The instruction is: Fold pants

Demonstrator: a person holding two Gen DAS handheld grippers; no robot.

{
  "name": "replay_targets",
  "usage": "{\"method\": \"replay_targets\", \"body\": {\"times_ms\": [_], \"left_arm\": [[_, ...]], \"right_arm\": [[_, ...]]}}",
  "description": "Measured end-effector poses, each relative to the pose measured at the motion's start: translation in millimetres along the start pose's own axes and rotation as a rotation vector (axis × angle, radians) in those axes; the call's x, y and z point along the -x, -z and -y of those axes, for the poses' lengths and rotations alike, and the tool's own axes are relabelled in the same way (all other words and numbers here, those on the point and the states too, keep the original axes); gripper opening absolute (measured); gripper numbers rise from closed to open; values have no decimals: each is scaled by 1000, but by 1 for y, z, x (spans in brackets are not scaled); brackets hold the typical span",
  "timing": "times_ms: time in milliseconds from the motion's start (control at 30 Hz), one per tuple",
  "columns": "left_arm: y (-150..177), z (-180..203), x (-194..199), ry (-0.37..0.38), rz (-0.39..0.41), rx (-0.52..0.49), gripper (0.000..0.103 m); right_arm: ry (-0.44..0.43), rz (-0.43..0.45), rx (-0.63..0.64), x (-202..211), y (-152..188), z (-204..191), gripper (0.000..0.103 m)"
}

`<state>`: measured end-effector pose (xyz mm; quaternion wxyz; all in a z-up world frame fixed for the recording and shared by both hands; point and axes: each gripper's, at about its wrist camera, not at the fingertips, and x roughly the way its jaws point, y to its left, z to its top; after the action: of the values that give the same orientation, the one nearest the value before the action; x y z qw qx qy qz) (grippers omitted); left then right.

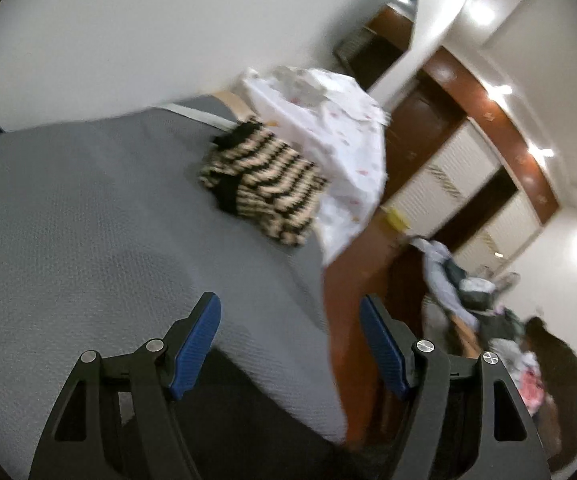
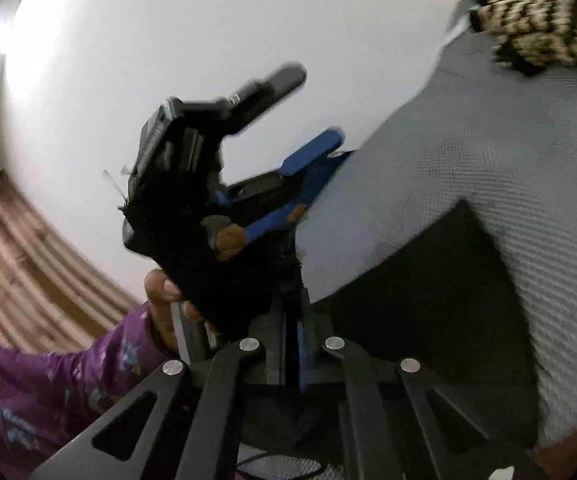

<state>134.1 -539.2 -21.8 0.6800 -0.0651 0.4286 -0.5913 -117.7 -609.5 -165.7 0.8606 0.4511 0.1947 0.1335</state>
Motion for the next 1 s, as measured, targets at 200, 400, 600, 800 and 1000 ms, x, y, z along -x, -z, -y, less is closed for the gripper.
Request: {"method": "replay_targets", "body": {"times_ms": [200,400,600,800,1000], "left_arm": [[19,28,44,-202,104,-233,73],[74,45,99,-294,83,-403,74],[128,11,164,-405,30,-288,74],[183,-44,235,-525,101,-63,75],[228,-70,269,-530,122,83,75]], "right_arm": [[138,52,-192,56,20,7,6],[225,4,-313,53,37,32,6],[216,26,-361,57,40,35,6],[338,-67,-274,48,43,35,9],[429,36,-210,80,16,18,31]]}}
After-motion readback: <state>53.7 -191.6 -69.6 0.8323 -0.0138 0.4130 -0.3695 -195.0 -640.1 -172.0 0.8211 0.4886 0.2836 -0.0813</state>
